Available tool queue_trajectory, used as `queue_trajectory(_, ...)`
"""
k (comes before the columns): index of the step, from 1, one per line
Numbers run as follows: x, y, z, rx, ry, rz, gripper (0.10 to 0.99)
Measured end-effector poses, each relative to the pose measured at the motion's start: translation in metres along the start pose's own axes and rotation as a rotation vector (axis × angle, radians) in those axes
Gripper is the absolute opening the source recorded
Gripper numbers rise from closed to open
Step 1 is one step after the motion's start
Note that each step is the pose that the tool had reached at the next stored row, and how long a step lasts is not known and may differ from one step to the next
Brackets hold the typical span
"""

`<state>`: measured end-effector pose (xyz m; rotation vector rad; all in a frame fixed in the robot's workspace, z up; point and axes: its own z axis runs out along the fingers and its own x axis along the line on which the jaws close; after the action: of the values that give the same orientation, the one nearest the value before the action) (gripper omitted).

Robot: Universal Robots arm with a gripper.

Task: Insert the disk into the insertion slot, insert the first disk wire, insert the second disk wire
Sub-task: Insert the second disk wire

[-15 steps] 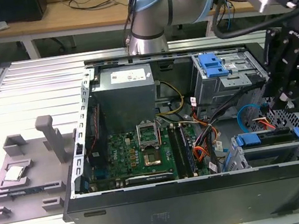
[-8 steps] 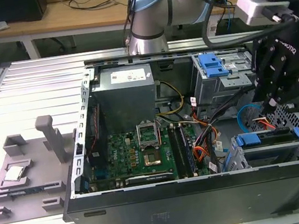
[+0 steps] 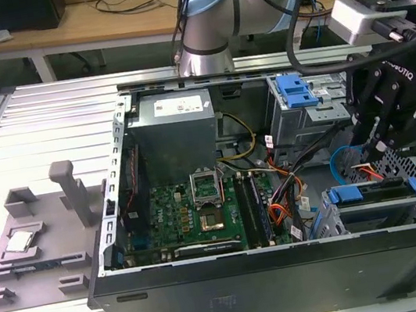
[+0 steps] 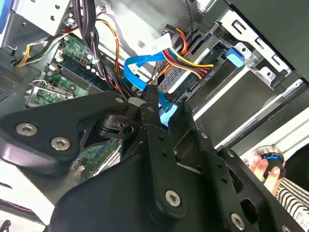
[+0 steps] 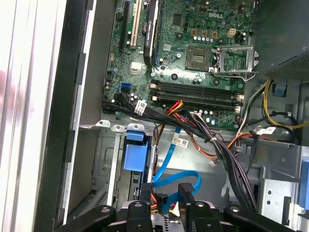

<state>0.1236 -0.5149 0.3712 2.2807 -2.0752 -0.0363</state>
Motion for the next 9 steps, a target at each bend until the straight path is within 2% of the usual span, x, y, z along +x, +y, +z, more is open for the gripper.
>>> queue_trajectory(1,0.0000,0.0000,0.0000,0.000,0.0001,0.000,0.349)
queue_trajectory(2,0.0000,0.0000,0.0000,0.000,0.0002,0.000,0.216)
queue_trajectory(3,0.0000,0.0000,0.0000,0.000,0.0003,0.000,0.165)
queue_trajectory(7,0.0025,0.0003,0.0000,0.000,0.0005,0.000,0.165)
queue_trajectory(9,0.0126,0.0012,0.0006,0.000,0.0021,0.000,0.165)
